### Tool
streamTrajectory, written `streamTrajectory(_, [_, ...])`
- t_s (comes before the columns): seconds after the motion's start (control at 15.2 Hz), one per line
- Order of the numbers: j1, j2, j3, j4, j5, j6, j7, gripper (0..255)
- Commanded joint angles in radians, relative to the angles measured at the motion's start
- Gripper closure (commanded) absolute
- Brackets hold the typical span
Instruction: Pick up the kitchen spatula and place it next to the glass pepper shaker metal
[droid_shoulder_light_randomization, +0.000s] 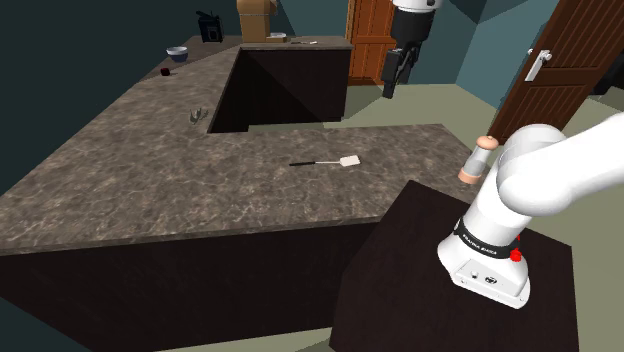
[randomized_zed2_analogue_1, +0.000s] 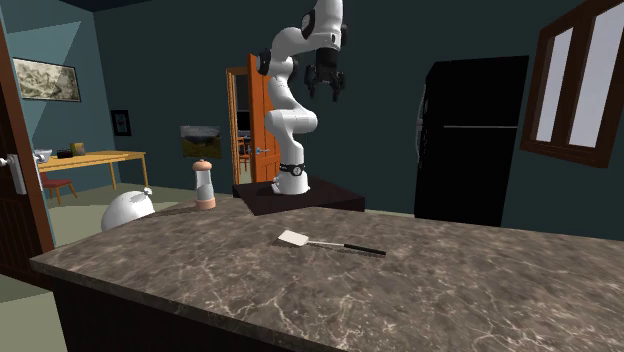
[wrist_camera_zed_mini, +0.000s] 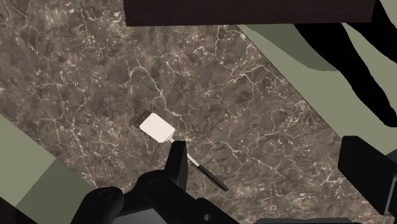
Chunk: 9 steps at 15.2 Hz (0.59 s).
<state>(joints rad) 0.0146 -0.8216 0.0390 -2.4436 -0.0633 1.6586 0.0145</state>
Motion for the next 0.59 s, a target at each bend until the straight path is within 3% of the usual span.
streamTrajectory(0.0, [0.000, 0.000, 0.000, 0.000, 0.000, 0.000, 0.000, 0])
streamTrajectory(0.53, [0.010, 0.157, -0.143, -0.107, -0.066, 0.282, -0.231, 0])
